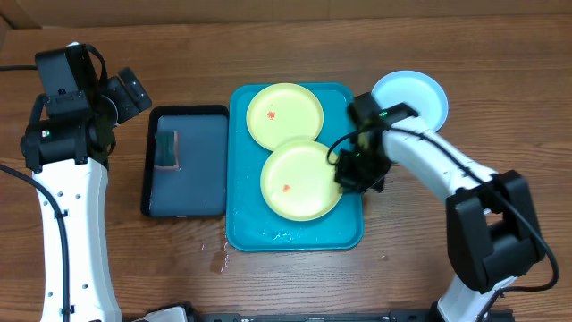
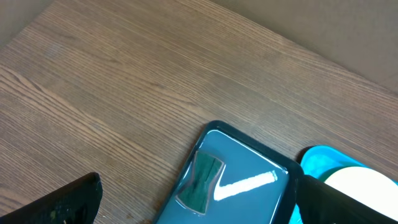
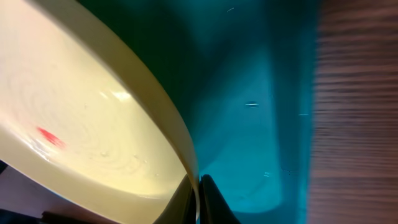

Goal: Clean dirty plates on tray and stack at the side
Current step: 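Drag the yellow plate left to the teal tray's center with the right gripper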

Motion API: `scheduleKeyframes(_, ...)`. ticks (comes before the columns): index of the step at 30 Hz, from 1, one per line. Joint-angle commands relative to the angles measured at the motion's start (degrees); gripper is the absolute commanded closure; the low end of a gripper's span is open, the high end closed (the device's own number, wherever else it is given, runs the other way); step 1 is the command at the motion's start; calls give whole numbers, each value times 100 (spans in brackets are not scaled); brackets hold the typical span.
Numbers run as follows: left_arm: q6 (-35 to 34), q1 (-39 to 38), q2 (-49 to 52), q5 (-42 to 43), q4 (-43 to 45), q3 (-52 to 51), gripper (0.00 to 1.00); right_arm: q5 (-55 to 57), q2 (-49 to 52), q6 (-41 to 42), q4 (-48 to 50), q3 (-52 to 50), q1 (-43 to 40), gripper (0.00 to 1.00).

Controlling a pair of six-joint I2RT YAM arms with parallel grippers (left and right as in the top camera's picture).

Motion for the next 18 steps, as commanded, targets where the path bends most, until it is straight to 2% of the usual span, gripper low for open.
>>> scheduleKeyframes(1, -81, 9, 15, 48, 24, 98, 0, -20, -79, 643, 170, -105, 197, 95)
scheduleKeyframes(3, -81, 9, 15, 48, 24, 98, 0, -15, -79, 643, 258, -103, 280, 86)
scheduleKeyframes(5, -81, 9, 15, 48, 24, 98, 0, 7, -79, 457, 352, -103, 291, 66)
scheduleKeyframes(8, -81, 9, 15, 48, 24, 98, 0, 166, -79, -103, 632, -103, 260, 60)
scheduleKeyframes(12, -79, 9, 15, 48, 24, 98, 0, 1047, -79, -116, 1069, -103, 212, 57)
scheduleKeyframes(15, -81, 9, 15, 48, 24, 98, 0, 1655, -76, -114, 1252, -103, 212, 57)
scheduleKeyframes(18, -81, 9, 15, 48, 24, 98, 0, 1720, -68, -116, 1342, -103, 227, 62)
